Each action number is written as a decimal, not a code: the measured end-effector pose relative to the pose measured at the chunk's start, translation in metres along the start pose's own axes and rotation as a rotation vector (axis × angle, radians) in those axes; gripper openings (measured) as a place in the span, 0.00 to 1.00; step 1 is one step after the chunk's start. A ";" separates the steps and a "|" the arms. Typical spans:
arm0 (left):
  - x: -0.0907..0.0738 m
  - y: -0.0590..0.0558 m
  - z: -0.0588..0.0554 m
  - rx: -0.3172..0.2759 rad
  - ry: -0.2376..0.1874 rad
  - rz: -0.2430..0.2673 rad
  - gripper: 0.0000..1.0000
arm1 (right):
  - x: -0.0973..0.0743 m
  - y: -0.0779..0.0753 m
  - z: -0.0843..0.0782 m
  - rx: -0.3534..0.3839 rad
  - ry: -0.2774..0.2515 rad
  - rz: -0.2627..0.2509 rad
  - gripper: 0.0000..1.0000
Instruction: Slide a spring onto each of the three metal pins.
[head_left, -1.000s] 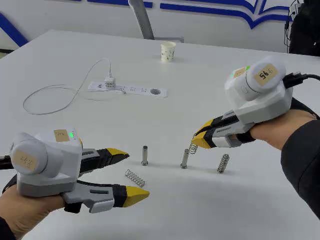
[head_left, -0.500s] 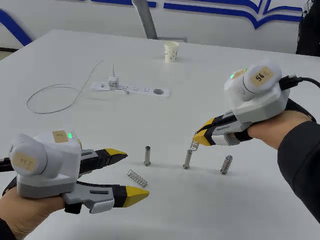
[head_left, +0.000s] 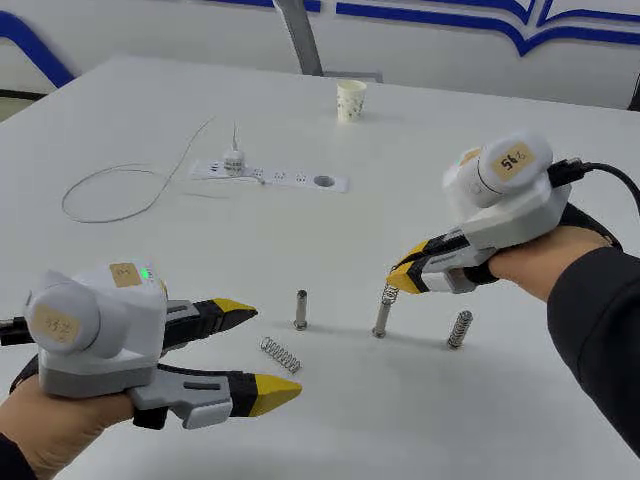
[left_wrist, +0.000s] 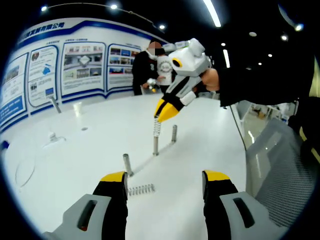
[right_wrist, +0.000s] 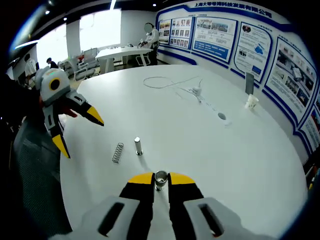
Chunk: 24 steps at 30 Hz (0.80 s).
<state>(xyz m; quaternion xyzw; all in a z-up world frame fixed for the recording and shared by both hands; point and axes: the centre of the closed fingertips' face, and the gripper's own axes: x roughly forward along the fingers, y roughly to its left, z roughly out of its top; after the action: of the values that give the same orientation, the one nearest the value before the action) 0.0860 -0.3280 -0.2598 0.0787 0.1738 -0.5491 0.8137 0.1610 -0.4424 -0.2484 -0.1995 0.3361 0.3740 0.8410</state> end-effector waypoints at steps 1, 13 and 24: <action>0.000 0.000 0.000 0.000 0.000 0.000 0.61 | 0.001 0.000 -0.001 0.003 0.002 0.003 0.12; 0.002 0.001 -0.002 -0.007 0.002 -0.002 0.61 | 0.007 -0.001 -0.005 0.005 0.017 0.004 0.12; 0.003 0.001 -0.004 -0.011 0.002 -0.005 0.61 | 0.014 0.002 -0.013 0.020 0.030 0.011 0.12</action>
<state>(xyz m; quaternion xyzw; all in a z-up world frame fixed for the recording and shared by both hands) 0.0877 -0.3293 -0.2647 0.0743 0.1780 -0.5499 0.8126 0.1611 -0.4424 -0.2676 -0.1949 0.3534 0.3721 0.8358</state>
